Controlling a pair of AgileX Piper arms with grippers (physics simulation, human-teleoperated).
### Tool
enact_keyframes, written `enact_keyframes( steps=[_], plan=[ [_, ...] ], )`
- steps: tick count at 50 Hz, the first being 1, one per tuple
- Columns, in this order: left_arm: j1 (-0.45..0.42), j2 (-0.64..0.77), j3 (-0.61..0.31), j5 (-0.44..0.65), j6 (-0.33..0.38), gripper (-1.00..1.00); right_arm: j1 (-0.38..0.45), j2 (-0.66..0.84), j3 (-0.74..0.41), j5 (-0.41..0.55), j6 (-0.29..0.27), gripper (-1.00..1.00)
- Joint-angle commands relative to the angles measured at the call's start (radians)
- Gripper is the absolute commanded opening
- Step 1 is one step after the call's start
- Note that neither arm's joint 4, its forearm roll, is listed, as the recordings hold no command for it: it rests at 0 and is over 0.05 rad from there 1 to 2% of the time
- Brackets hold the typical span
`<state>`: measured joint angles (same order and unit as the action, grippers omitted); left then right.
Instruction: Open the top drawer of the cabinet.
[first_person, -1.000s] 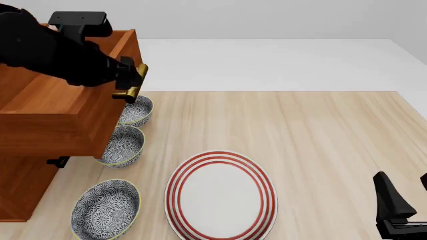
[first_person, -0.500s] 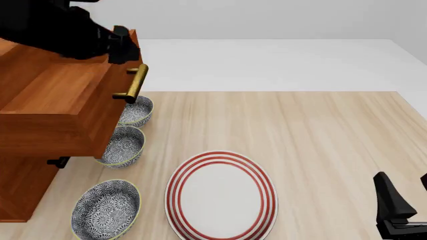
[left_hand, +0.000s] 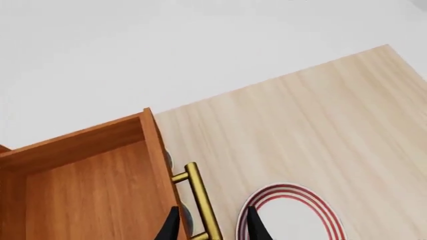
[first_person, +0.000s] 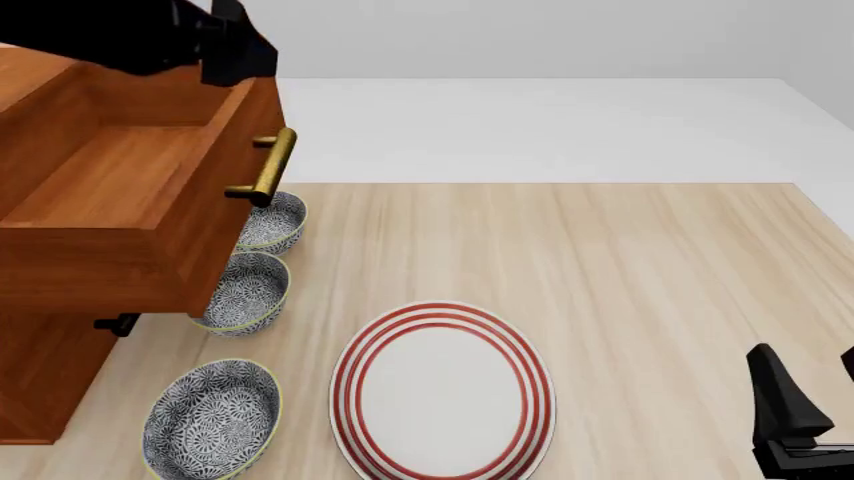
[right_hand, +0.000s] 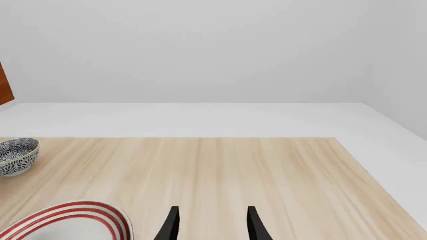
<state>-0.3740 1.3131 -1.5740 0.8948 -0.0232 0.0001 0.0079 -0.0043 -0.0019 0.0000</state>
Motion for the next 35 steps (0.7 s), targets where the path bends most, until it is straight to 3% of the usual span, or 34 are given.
enact_keyframes(
  steps=[1, 35],
  plan=[
    [-0.012, -0.013, -0.001, 0.002, 0.004, 1.0, 0.0, 0.0, 0.0, 0.0, 0.0, 1.0],
    [-0.144, -0.03, 0.032, -0.062, -0.009, 1.0, 0.0, 0.0, 0.0, 0.0, 0.0, 1.0]
  ],
)
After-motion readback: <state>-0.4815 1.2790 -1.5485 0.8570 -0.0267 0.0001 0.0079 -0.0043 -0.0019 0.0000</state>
